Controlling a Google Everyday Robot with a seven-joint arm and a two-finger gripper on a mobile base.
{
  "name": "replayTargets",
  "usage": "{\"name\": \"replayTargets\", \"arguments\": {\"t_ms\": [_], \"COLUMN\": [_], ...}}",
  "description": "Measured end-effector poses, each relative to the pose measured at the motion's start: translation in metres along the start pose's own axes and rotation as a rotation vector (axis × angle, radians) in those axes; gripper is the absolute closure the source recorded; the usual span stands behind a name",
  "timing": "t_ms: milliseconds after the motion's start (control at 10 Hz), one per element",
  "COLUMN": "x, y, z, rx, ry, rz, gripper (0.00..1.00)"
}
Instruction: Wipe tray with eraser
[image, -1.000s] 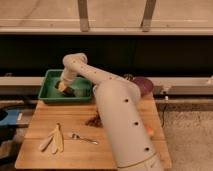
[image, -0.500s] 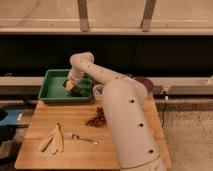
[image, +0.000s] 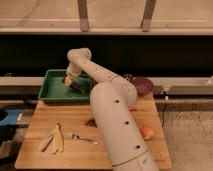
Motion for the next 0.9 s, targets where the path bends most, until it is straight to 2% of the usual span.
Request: {"name": "replayTargets", "arguments": {"t_ms": [200,500,700,900], "x": [-0.013,-0.023,-0.013,0.01], "y": [0.015,0.05,0.064,0.06], "z": [0.003,0.006,0.01,0.008], "rx": [-0.013,-0.038,-0.051,-0.049], "ry": [-0.013,-0.025,-0.016,-0.003], "rz": [-0.043,-0.105,-0.102,-0.06], "gripper": [1.0,1.0,1.0,1.0]}}
